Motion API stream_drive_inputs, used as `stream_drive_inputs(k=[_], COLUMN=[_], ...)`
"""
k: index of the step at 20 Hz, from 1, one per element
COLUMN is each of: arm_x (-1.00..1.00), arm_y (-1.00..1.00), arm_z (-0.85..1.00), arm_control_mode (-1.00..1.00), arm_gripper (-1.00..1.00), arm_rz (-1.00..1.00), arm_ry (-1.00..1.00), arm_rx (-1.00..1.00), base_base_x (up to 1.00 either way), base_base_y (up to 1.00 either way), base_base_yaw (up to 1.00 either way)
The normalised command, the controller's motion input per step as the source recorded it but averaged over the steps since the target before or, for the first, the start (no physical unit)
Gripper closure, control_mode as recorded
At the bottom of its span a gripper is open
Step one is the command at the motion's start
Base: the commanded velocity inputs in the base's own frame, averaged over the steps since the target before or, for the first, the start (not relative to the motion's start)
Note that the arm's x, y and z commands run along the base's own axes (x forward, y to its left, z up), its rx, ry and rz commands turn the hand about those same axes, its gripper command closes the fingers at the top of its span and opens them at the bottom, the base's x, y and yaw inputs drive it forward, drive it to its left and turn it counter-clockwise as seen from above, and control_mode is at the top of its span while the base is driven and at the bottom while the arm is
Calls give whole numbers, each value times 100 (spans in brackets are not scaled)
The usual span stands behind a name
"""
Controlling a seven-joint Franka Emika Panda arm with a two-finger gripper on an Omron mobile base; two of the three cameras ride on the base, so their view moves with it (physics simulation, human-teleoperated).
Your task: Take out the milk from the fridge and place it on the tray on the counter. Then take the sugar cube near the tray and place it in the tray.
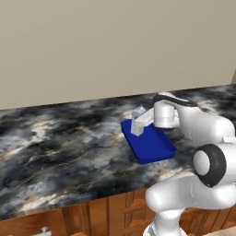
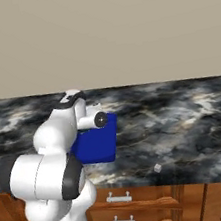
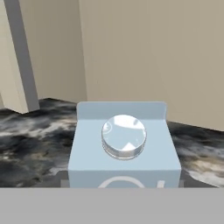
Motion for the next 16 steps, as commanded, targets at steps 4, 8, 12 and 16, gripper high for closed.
stream_drive_inputs(k=[4, 8, 12, 16], arm_x=[42, 46, 29, 11], arm_y=[-12, -14, 0, 0], arm_z=[-6, -6, -19, -29], arm_control_mode=[-100, -100, -100, -100], arm_gripper=[100, 100, 100, 100], arm_rz=[2, 0, 0, 0], arm_ry=[2, 0, 1, 0], arm_rx=[0, 0, 0, 0], base_base_x=[0, 0, 0, 0], base_base_y=[0, 0, 0, 0], base_base_yaw=[0, 0, 0, 0])
